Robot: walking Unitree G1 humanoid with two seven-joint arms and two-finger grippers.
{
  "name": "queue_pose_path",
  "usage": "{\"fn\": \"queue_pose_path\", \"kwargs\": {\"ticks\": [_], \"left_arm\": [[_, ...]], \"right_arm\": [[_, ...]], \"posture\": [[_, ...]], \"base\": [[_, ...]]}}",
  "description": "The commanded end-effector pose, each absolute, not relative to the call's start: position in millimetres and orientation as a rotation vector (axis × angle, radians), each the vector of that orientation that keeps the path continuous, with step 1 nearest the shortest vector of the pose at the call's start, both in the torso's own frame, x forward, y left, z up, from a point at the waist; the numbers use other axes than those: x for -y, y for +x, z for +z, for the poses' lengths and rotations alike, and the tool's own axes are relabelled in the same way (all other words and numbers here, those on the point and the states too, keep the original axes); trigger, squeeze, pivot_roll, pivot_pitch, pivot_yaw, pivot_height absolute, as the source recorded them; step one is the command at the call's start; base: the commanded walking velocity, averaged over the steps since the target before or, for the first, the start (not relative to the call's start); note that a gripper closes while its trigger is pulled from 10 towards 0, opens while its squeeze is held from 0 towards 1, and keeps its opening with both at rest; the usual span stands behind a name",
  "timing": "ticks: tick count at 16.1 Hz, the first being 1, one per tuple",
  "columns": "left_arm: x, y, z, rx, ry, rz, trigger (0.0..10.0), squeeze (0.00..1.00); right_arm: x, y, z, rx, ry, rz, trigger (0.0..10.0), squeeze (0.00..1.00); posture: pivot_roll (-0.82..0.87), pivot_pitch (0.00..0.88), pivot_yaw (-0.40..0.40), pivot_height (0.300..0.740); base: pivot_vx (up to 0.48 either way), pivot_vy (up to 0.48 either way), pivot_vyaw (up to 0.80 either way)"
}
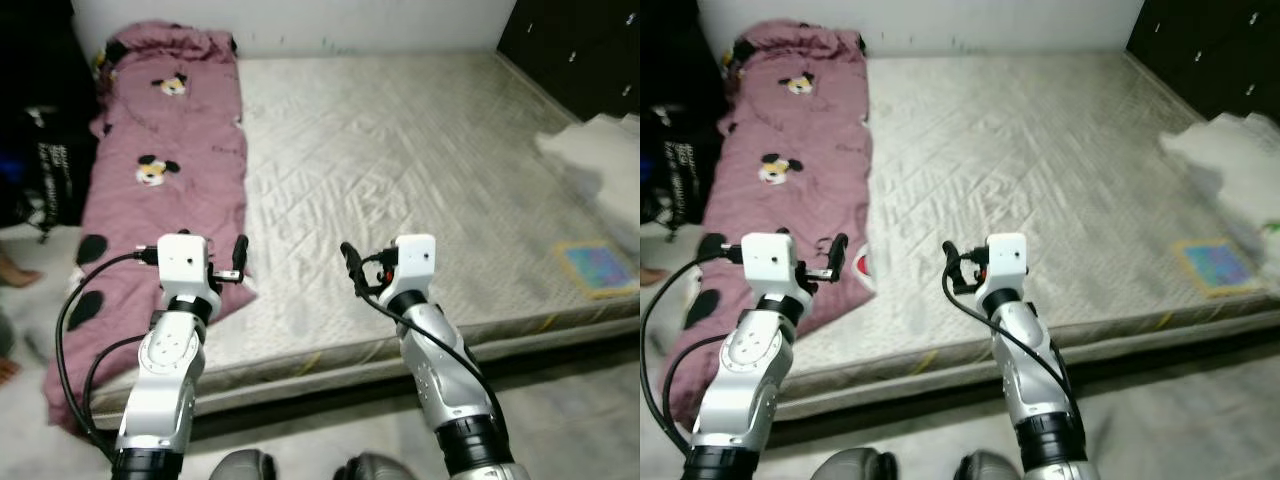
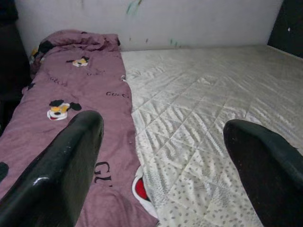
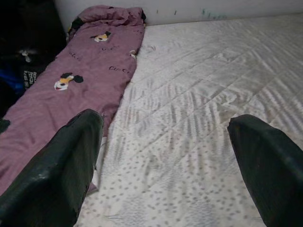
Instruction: Clean up the room
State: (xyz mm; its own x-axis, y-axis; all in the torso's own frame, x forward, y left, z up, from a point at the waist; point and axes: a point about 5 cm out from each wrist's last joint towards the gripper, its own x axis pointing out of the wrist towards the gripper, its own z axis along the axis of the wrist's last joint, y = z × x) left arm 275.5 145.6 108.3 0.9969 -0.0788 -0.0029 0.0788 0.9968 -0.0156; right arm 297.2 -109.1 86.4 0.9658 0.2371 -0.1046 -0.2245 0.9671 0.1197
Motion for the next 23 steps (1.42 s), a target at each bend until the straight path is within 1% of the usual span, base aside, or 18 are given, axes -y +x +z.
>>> {"fn": "queue_pose_path", "kwargs": {"ticks": [1,14,16,18,19,21,23], "left_arm": [[-144.0,275.4,107.7,-0.007,-0.006,-0.086,10.0,0.0],[-143.4,276.7,109.4,0.004,-0.016,-0.081,10.0,0.0],[-144.0,276.8,112.7,0.035,-0.041,-0.082,10.0,0.0],[-139.0,277.2,116.8,0.064,-0.01,-0.113,10.0,0.0],[-136.1,277.8,116.0,0.055,-0.021,-0.133,10.0,0.0],[-137.5,279.8,115.7,0.05,-0.018,-0.108,10.0,0.0],[-137.7,279.0,116.6,0.063,0.006,-0.133,10.0,0.0]], "right_arm": [[112.7,297.3,84.6,-0.131,0.108,0.224,10.0,0.0],[112.4,298.8,82.5,-0.145,0.098,0.228,10.0,0.0],[112.3,299.0,82.4,-0.145,0.1,0.225,10.0,0.0],[112.3,299.2,82.1,-0.146,0.101,0.224,10.0,0.0],[112.1,299.4,82.0,-0.148,0.102,0.223,10.0,0.0],[112.1,299.4,81.8,-0.149,0.105,0.222,10.0,0.0],[112.3,299.6,81.9,-0.149,0.104,0.222,10.0,0.0]], "posture": [[0.08,0.061,-0.023,0.74],[0.08,0.062,-0.027,0.74],[0.08,0.064,-0.025,0.74],[0.08,0.064,-0.024,0.74],[0.08,0.064,-0.023,0.74],[0.08,0.064,-0.022,0.74],[0.08,0.066,-0.021,0.74]], "base": [[0.0,0.48,0.0],[0.0,0.48,0.03],[0.0,0.463,0.0],[0.0,0.0,0.0],[0.0,0.0,0.0],[0.0,0.0,0.0],[0.0,0.0,0.0]]}}
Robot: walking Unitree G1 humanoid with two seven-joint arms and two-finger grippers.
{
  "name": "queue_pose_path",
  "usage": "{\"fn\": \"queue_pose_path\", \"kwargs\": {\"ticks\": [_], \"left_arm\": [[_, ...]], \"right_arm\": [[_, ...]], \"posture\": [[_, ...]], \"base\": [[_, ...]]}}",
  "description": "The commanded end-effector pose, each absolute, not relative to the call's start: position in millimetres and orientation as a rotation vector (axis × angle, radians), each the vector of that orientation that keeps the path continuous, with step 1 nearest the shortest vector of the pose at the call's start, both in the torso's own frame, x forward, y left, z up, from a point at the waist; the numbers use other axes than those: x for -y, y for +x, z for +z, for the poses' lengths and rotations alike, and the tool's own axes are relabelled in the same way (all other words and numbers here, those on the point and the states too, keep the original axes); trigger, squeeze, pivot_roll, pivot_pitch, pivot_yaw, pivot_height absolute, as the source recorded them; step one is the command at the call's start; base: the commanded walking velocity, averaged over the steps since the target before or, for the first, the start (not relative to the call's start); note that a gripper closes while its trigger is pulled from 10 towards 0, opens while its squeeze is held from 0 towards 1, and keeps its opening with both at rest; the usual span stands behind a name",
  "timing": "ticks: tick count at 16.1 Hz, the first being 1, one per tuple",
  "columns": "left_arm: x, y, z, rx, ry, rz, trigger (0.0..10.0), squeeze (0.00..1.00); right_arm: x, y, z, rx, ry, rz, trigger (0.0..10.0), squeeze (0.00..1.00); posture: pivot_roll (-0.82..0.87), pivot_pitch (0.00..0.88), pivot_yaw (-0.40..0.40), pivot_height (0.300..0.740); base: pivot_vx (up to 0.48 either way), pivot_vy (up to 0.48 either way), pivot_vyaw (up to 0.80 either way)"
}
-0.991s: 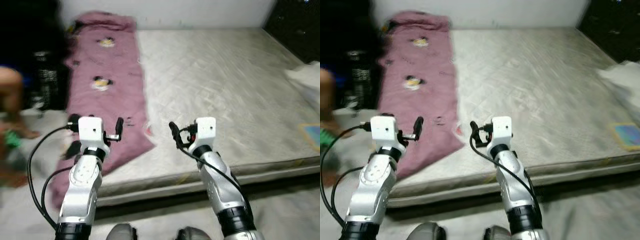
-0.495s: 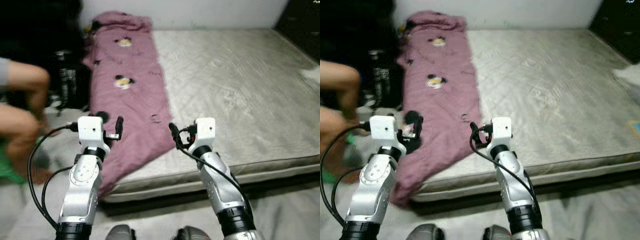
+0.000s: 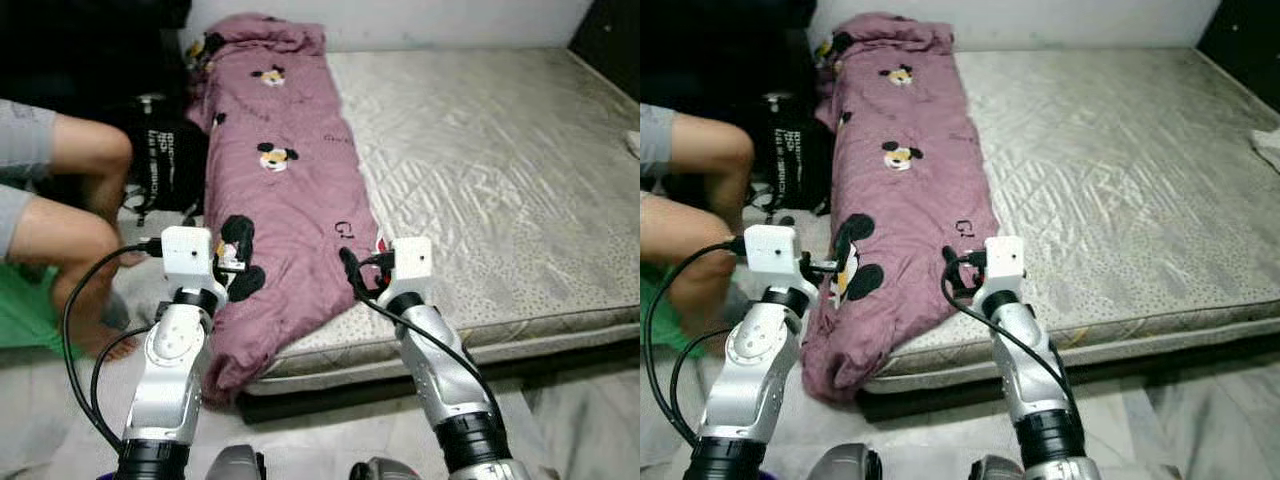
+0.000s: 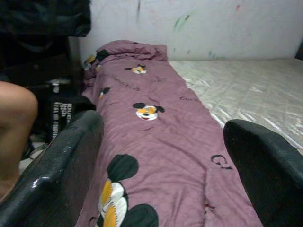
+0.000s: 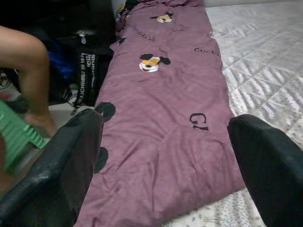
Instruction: Clean up the room
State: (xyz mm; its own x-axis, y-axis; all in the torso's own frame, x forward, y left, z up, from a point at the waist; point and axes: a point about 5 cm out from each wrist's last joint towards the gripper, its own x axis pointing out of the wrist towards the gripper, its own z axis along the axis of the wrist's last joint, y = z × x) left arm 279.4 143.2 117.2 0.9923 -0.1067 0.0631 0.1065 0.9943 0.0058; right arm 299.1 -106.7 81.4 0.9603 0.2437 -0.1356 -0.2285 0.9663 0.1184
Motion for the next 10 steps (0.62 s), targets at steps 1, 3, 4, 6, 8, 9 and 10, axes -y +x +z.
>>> {"fn": "queue_pose_path", "kwargs": {"ticks": [1,3,4,6,8,9,10], "left_arm": [[-141.1,277.7,116.3,0.072,0.016,-0.129,10.0,0.0],[-145.0,277.9,116.2,0.07,-0.001,-0.103,10.0,0.0],[-144.2,278.0,117.5,0.078,0.008,-0.114,10.0,0.0],[-141.8,277.6,116.9,0.073,0.016,-0.133,10.0,0.0],[-141.3,277.7,117.0,0.077,0.007,-0.14,10.0,0.0],[-140.8,277.5,117.5,0.082,0.004,-0.147,10.0,0.0],[-140.6,277.5,117.7,0.083,0.003,-0.15,10.0,0.0]], "right_arm": [[112.5,299.9,81.9,-0.149,0.106,0.22,10.0,0.0],[112.4,299.9,82.0,-0.148,0.106,0.221,10.0,0.0],[112.1,300.0,82.3,-0.148,0.104,0.222,10.0,0.0],[111.8,300.0,82.2,-0.148,0.106,0.222,10.0,0.0],[112.2,300.0,82.4,-0.146,0.111,0.219,10.0,0.0],[112.4,300.0,82.4,-0.146,0.111,0.219,10.0,0.0],[112.5,300.0,82.4,-0.147,0.111,0.218,10.0,0.0]], "posture": [[0.08,0.066,-0.022,0.74],[0.07,0.068,-0.023,0.74],[0.07,0.068,-0.023,0.74],[0.07,0.068,-0.023,0.74],[0.07,0.068,-0.023,0.74],[0.07,0.071,-0.021,0.74],[0.07,0.071,-0.021,0.74]], "base": [[0.0,0.0,0.0],[0.0,0.0,0.0],[0.0,0.0,0.0],[0.0,0.0,0.0],[0.0,0.0,0.0],[0.0,0.0,0.0],[0.0,0.0,0.0]]}}
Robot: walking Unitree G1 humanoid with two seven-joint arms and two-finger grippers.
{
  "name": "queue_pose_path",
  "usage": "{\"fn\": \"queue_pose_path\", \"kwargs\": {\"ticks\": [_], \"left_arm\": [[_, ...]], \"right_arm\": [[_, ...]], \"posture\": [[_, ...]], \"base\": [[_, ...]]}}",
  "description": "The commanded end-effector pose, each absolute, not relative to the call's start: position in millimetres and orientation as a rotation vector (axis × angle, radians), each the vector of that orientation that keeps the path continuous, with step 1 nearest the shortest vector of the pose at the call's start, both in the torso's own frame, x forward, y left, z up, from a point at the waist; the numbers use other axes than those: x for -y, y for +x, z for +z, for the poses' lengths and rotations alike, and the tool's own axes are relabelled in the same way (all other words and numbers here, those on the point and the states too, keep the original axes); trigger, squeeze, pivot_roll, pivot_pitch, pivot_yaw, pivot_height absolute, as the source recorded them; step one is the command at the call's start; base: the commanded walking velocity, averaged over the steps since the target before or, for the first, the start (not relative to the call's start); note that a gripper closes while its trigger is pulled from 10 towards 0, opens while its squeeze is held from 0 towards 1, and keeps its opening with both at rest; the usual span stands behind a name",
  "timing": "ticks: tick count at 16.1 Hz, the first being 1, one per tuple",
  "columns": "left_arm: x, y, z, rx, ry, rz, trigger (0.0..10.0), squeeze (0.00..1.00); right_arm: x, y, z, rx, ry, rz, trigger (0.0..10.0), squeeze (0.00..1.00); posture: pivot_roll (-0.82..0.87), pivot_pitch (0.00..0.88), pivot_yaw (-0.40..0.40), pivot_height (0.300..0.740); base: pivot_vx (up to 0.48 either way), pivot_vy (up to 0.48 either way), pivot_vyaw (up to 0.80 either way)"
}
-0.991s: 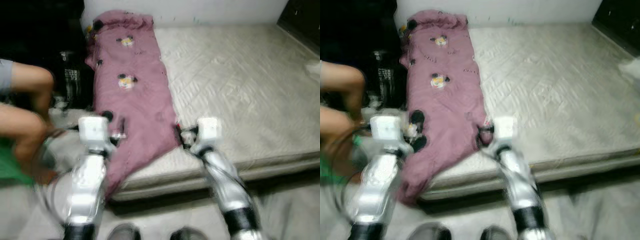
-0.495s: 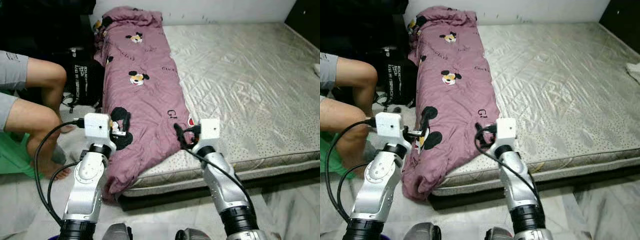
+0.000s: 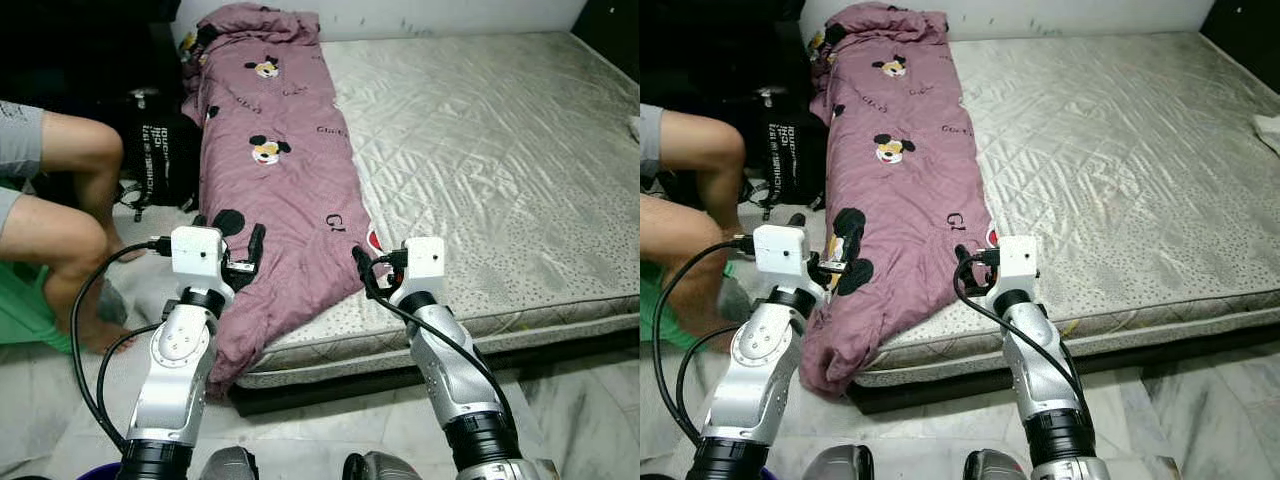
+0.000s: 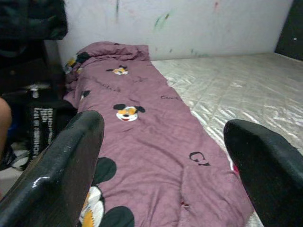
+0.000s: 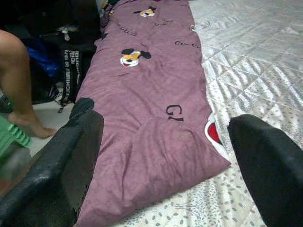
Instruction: Clean up the room
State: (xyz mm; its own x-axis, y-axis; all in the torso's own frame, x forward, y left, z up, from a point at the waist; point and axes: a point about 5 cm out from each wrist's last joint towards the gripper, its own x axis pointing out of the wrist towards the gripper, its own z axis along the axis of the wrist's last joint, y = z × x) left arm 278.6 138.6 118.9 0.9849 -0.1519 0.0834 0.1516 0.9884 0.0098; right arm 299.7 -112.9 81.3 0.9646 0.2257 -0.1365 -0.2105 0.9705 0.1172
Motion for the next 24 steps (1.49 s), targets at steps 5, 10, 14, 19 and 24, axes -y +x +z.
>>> {"fn": "queue_pose_path", "kwargs": {"ticks": [5,10,14,19,24], "left_arm": [[-140.2,277.3,118.4,0.091,-0.002,-0.16,10.0,0.0],[-139.1,277.7,117.8,0.088,0.002,-0.167,10.0,0.0],[-138.9,278.0,117.0,0.084,0.003,-0.168,10.0,0.0],[-135.3,278.4,116.2,0.077,-0.011,-0.187,10.0,0.0],[-131.3,278.1,116.4,0.078,-0.024,-0.193,10.0,0.0]], "right_arm": [[112.2,300.5,82.6,-0.147,0.112,0.218,10.0,0.0],[111.9,301.1,82.6,-0.148,0.113,0.215,10.0,0.0],[111.8,301.5,82.6,-0.147,0.113,0.215,10.0,0.0],[111.6,302.5,82.6,-0.147,0.112,0.217,10.0,0.0],[110.7,302.8,82.7,-0.143,0.117,0.218,10.0,0.0]], "posture": [[0.07,0.073,-0.021,0.74],[0.07,0.072,-0.018,0.74],[0.07,0.069,-0.019,0.74],[0.07,0.064,-0.019,0.74],[0.08,0.06,-0.018,0.74]], "base": [[0.107,0.0,0.0],[0.289,0.0,0.0],[0.289,0.0,0.0],[0.288,0.0,0.0],[0.107,0.0,0.0]]}}
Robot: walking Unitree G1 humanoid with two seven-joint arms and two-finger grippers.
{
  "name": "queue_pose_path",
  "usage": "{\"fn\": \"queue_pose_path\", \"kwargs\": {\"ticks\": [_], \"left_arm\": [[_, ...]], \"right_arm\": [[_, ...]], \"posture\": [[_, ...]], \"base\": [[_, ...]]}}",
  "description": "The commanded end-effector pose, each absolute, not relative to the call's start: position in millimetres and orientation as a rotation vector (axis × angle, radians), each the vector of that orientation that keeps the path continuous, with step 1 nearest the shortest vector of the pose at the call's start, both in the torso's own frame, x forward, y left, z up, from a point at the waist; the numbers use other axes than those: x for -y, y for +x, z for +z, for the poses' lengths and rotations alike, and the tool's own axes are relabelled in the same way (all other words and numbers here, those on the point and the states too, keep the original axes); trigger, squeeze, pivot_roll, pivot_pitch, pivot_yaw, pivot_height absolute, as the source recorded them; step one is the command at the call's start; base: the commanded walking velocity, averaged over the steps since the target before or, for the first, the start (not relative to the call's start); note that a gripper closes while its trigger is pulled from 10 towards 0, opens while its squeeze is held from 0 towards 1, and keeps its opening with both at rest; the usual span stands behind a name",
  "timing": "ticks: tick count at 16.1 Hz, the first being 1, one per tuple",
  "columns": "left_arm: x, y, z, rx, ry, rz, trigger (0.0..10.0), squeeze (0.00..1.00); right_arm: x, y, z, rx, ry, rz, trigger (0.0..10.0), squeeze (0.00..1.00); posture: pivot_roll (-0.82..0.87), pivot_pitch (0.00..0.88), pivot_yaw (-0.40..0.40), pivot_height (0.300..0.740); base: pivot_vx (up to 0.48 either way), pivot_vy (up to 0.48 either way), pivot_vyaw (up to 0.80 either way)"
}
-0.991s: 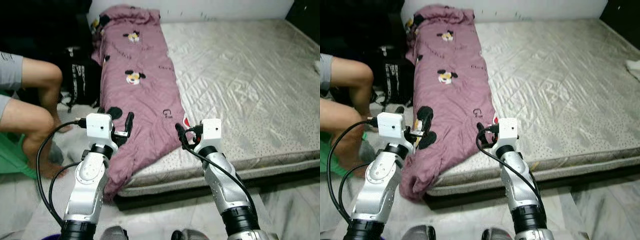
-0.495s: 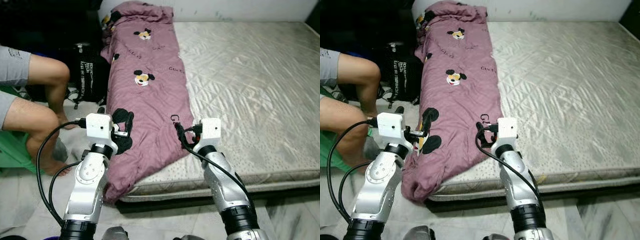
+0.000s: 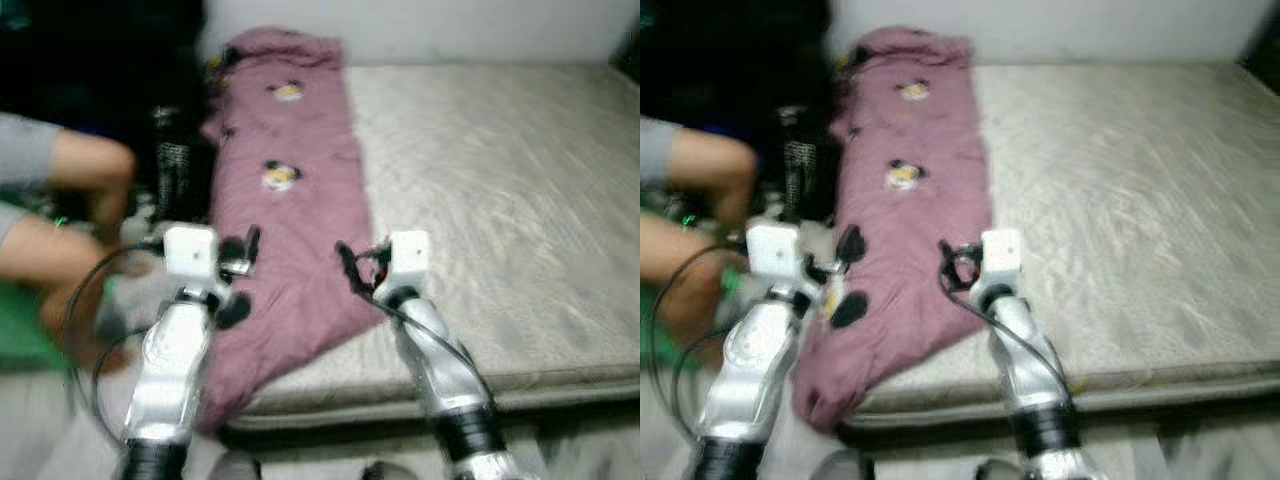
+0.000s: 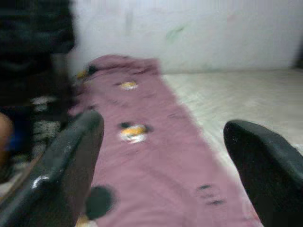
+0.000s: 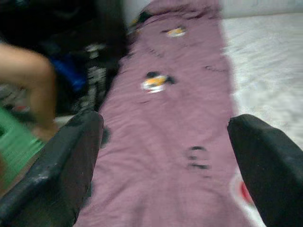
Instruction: Clean up the room
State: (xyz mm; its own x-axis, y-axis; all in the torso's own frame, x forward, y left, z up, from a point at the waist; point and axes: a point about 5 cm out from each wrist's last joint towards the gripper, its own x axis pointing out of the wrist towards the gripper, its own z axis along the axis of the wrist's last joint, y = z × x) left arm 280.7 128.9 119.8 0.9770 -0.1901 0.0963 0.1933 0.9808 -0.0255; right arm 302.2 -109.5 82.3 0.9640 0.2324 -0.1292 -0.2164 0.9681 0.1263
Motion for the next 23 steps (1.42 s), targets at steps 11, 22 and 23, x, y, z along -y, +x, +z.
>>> {"fn": "queue_pose_path", "kwargs": {"ticks": [11,22,23], "left_arm": [[-155,261,115,0.051,0.048,-0.079,10.0,0.0],[-189,221,122,0.09,0.122,0.16,10.0,0.0],[-190,219,123,0.093,0.12,0.163,10.0,0.0]], "right_arm": [[118,300,89,-0.113,0.119,0.163,10.0,0.0],[128,286,97,-0.081,0.136,0.112,10.0,0.0],[130,284,101,-0.068,0.133,0.113,10.0,0.0]], "posture": [[0.09,0.081,-0.021,0.74],[0.1,0.151,-0.021,0.74],[0.1,0.152,-0.022,0.74]], "base": [[0.0,0.0,-0.23],[0.0,0.0,0.0],[0.0,0.0,0.0]]}}
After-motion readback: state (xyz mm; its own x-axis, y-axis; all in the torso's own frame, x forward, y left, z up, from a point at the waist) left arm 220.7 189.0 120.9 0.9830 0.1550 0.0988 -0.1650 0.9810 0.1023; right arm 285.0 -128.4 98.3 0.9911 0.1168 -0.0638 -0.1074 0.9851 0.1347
